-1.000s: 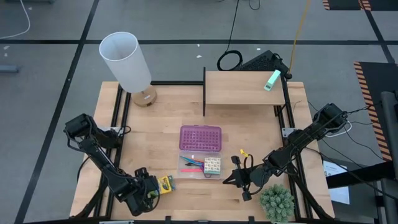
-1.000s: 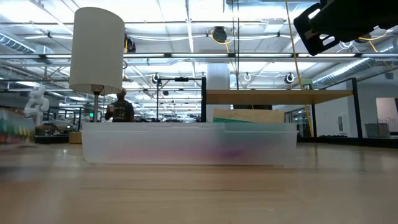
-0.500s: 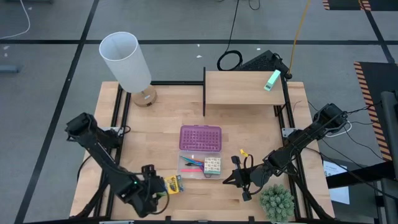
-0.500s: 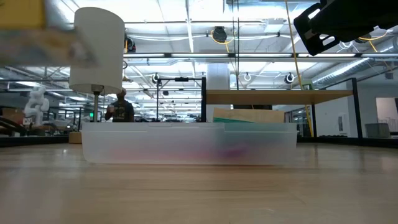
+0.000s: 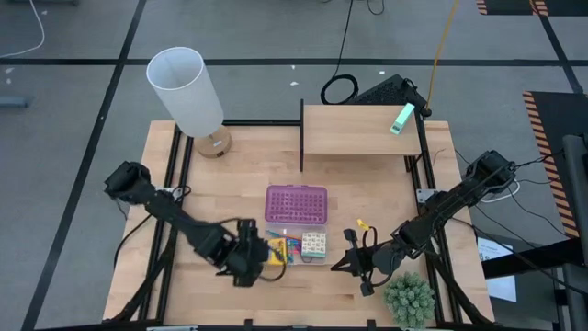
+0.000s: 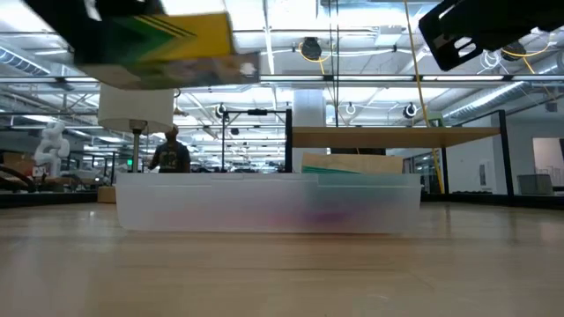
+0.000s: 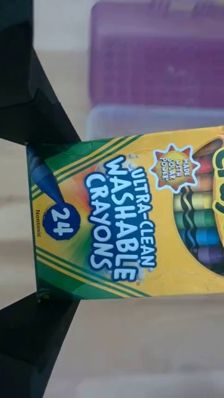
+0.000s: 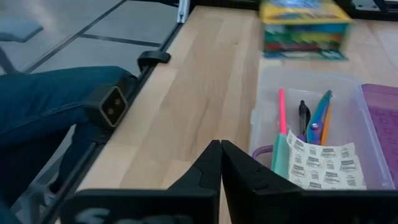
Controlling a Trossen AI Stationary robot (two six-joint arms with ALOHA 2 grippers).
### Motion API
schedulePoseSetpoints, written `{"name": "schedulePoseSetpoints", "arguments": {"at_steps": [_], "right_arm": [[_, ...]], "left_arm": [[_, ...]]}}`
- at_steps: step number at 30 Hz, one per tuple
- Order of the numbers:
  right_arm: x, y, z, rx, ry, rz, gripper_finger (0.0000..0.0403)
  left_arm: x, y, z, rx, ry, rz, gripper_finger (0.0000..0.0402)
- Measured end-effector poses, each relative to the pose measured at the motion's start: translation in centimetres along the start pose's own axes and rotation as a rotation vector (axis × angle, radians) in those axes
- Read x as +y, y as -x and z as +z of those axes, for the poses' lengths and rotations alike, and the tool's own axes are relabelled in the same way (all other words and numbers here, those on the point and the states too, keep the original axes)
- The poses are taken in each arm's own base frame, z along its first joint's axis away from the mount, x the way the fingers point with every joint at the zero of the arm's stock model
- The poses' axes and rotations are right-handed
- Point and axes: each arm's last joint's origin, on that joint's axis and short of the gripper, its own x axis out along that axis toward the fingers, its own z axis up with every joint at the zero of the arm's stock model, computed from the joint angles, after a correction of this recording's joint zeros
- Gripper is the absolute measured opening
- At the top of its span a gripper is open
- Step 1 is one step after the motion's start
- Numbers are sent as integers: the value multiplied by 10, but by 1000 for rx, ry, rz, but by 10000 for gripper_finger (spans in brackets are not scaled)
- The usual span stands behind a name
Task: Pack school essentials
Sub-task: Put the crayon box into the violet pencil plastic case
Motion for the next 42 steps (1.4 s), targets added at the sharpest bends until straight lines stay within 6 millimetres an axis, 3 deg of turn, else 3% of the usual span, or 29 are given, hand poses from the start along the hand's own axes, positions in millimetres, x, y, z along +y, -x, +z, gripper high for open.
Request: {"name": "schedulePoseSetpoints", "arguments": {"at_steps": [7, 13, 22, 42], "right_arm": [[6, 14, 5, -9, 7, 19, 4], [11, 19, 6, -22, 18, 27, 4], [11, 19, 5, -15, 18, 24, 4], [11, 19, 5, -15, 17, 24, 4]], "left_arm": [[30, -10, 24, -66, -32, -46, 337], [43, -27, 31, -43, -59, -38, 337], [41, -57, 30, 51, -94, -42, 337], [43, -80, 10, 96, -59, -24, 337]]}}
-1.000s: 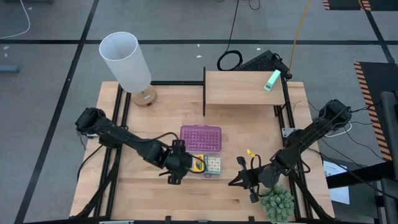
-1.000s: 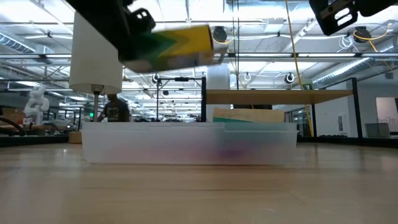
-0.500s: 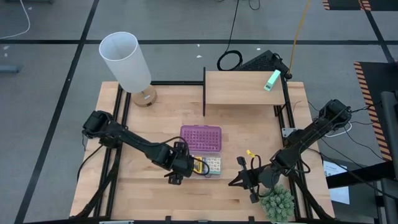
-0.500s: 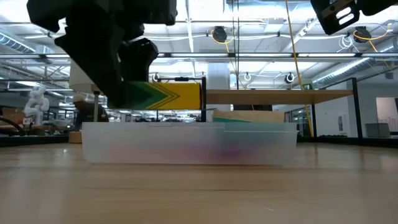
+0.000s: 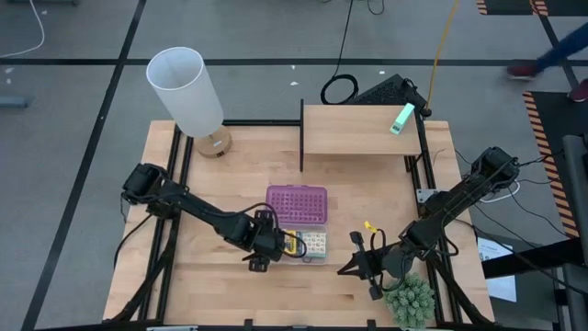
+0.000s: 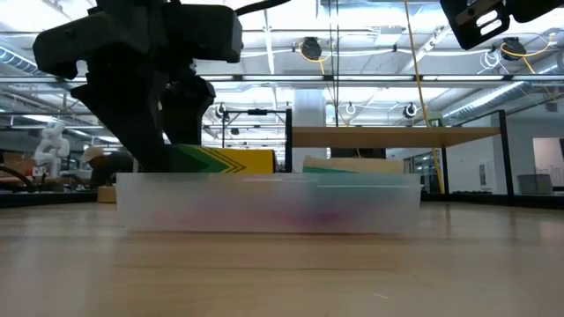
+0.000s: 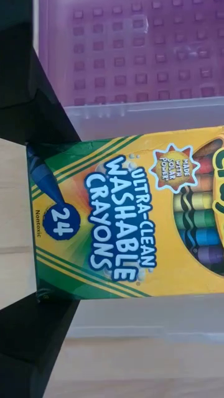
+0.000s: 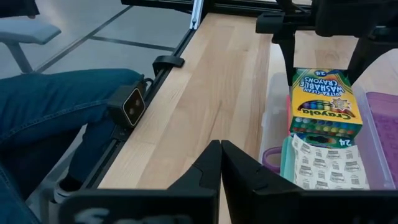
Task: Pack school essentials
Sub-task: Put the crayon box into the violet pencil plastic case, then return to Home Position
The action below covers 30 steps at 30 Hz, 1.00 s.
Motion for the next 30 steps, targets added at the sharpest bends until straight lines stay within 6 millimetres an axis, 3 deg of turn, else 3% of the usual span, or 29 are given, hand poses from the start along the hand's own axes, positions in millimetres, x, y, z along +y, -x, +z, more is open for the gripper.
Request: {"name": "schedulePoseSetpoints", "arguments": {"at_steps": [7, 14, 20, 27, 30], "right_arm": [[0, 0, 0, 0, -2, 0, 4], [0, 0, 0, 0, 0, 0, 4], [0, 0, 0, 0, 1, 0, 4], [0, 0, 0, 0, 17, -3, 4], [-1, 0, 1, -9, 38, -27, 4]], "left_arm": [[-1, 0, 3, -33, 14, -9, 339], [-3, 0, 6, -64, 23, -18, 395], [-3, 6, 6, -75, 12, -21, 391], [-2, 60, 11, -213, 59, 92, 390], [-3, 87, 4, -301, 74, 189, 390]]}}
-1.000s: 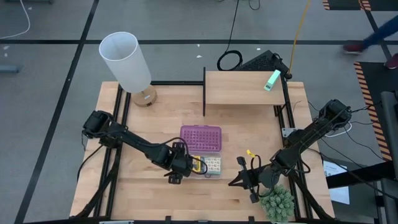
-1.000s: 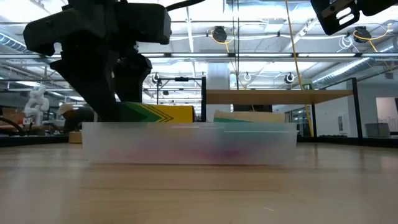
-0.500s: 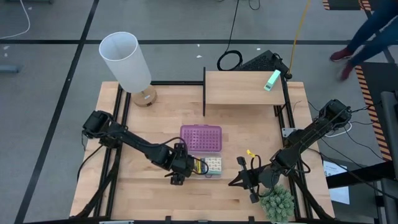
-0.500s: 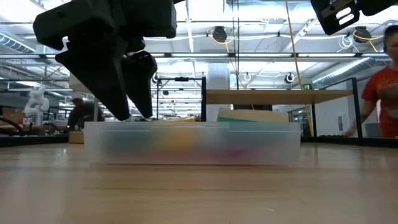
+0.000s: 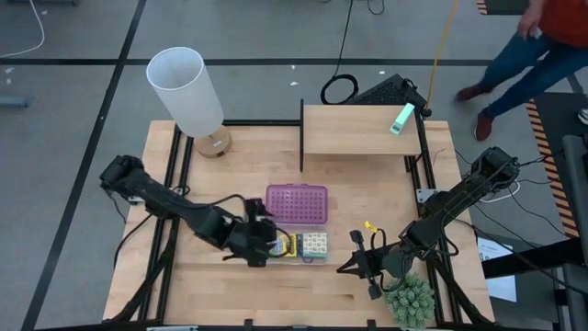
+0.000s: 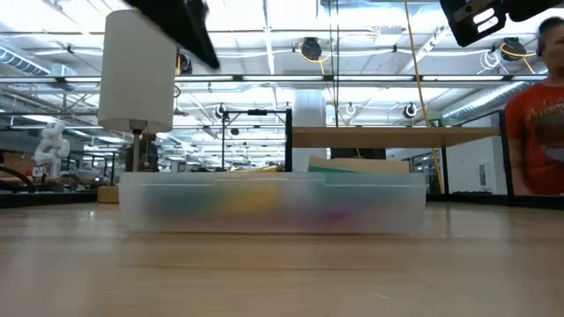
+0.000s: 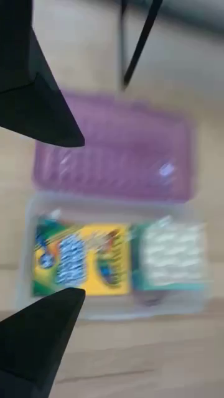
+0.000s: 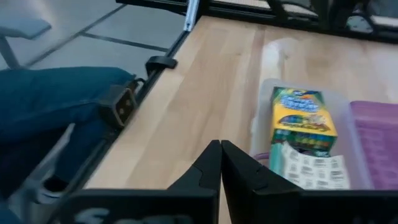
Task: Pack school essentials
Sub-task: Return to Home Position
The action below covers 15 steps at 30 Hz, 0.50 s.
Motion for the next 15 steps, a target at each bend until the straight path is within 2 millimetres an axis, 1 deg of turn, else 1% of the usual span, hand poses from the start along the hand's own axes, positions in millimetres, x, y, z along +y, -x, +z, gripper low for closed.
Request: {"name": "schedulePoseSetpoints", "arguments": {"at_steps": [3, 5, 7, 11, 13, 15], "right_arm": [[-3, 2, 3, -20, 36, -32, 4], [-7, 6, 8, -41, 54, -38, 4], [-12, 10, 14, -65, 74, -49, 4], [-27, 17, 25, -103, 110, -86, 4], [-36, 19, 29, -115, 137, -116, 4], [-46, 21, 33, -125, 162, -150, 4]], "left_arm": [[2, 26, -1, -93, 4, 77, 390], [4, 40, -1, -152, 13, 108, 390], [5, 52, -6, -192, 11, 122, 390], [8, 58, -16, -236, 4, 136, 388], [10, 56, -22, -261, 4, 139, 376], [13, 51, -29, -289, 5, 135, 354]]}}
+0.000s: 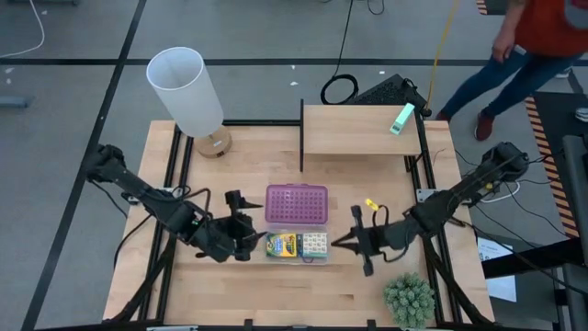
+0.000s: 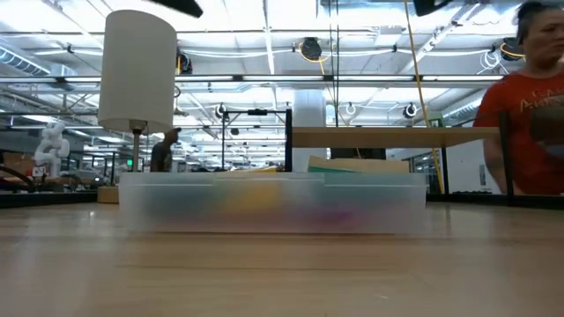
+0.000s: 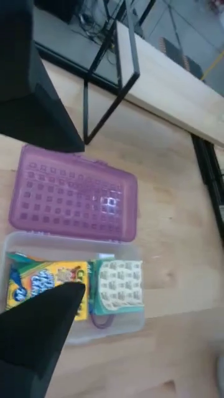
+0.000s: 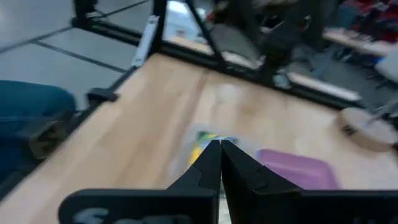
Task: Pack school essentials
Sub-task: Return to Home Position
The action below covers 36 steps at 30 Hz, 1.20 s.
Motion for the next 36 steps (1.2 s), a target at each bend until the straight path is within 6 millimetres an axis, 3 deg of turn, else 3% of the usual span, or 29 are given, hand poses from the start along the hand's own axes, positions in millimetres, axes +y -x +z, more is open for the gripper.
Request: {"name": "schedulePoseSetpoints", "arguments": {"at_steps": [6, 11, 19, 26, 32, 36], "right_arm": [[-33, -8, -2, -39, 26, 8, 4], [-59, -13, -17, -93, 41, -56, 4], [-84, -11, -44, -160, 115, -121, 4], [-92, -9, -66, -121, 86, -94, 4], [-88, 1, -77, -124, 51, -111, 1], [-83, 16, -88, -151, 47, -130, 1]], "left_arm": [[11, -13, -26, -81, 14, 9, 264], [28, -17, -45, -135, 62, -3, 198], [51, -18, -80, -277, 128, -42, 133], [64, -24, -113, -222, 98, 83, 104], [64, -26, -119, -212, 164, 68, 101], [63, -25, -121, -244, 153, 29, 72]]}}
